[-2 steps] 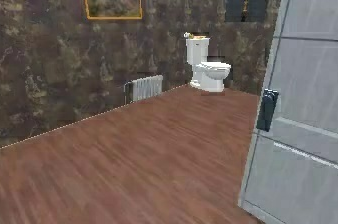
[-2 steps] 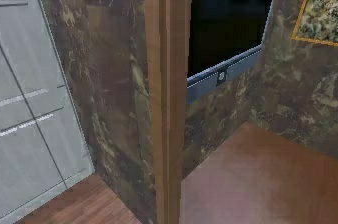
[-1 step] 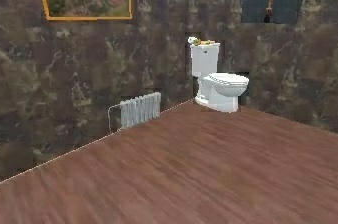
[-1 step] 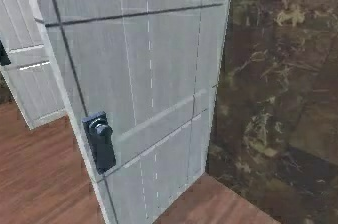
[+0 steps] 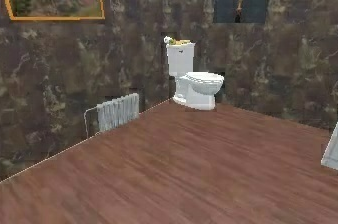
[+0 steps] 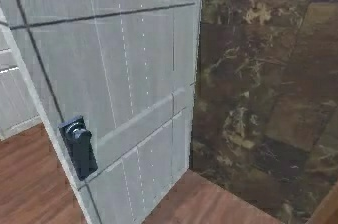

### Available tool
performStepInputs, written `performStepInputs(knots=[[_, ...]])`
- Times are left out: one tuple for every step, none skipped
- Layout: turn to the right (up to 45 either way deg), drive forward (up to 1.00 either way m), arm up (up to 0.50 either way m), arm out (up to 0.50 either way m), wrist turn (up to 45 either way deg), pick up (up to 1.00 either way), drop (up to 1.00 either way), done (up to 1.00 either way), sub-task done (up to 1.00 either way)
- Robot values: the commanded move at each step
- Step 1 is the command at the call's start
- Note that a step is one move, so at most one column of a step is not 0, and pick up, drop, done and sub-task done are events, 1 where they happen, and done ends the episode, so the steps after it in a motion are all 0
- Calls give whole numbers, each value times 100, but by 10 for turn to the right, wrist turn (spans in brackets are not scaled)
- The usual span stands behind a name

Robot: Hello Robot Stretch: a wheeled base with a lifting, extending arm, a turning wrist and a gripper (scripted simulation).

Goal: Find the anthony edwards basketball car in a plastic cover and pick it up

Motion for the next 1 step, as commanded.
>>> performStepInputs(knots=[[0,35,0,0,0,0,0,0,0]])
